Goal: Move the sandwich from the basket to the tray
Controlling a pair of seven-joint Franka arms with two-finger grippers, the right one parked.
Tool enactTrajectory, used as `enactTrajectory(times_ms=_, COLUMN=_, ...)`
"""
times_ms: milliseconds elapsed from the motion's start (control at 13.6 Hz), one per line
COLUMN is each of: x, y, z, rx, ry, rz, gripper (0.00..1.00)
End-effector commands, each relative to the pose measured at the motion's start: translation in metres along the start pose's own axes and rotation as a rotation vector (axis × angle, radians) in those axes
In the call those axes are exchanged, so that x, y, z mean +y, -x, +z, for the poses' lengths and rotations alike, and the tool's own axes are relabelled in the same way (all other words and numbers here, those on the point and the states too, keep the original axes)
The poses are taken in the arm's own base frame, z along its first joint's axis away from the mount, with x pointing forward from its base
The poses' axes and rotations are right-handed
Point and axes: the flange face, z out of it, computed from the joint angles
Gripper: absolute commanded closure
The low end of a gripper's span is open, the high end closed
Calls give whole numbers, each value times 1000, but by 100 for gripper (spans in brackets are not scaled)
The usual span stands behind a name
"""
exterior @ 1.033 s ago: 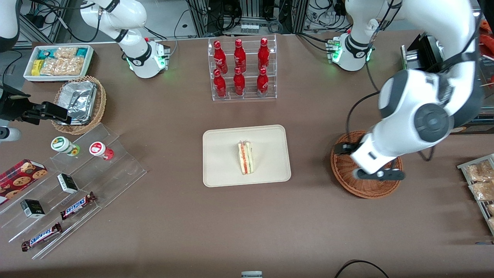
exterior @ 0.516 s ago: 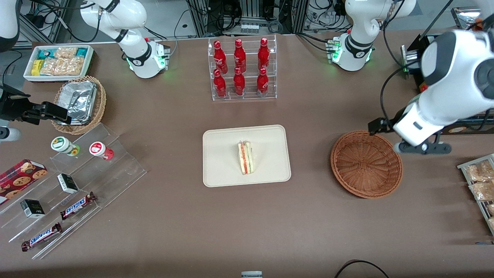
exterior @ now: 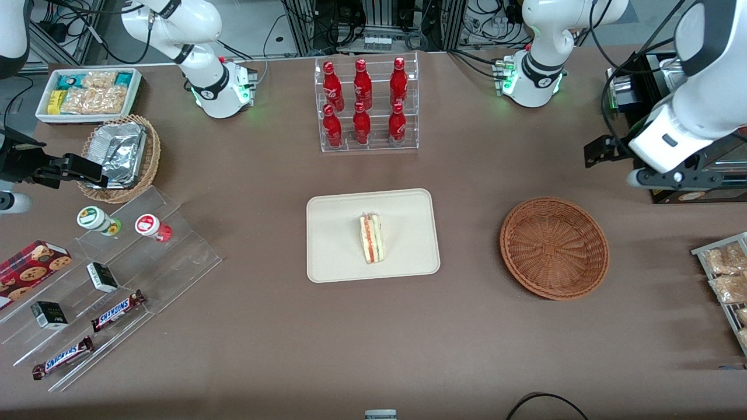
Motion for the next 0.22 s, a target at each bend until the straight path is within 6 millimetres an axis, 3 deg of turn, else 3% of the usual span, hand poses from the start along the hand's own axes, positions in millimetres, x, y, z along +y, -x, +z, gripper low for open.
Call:
enactTrajectory(times_ms=0, x=-3, y=13, z=-19, rx=-12, ry=-29, rz=18, gripper=0)
enactTrajectory(times_ms=148, x=-4, y=18, z=-27, rx=-27, ry=-31, rz=22, gripper=0)
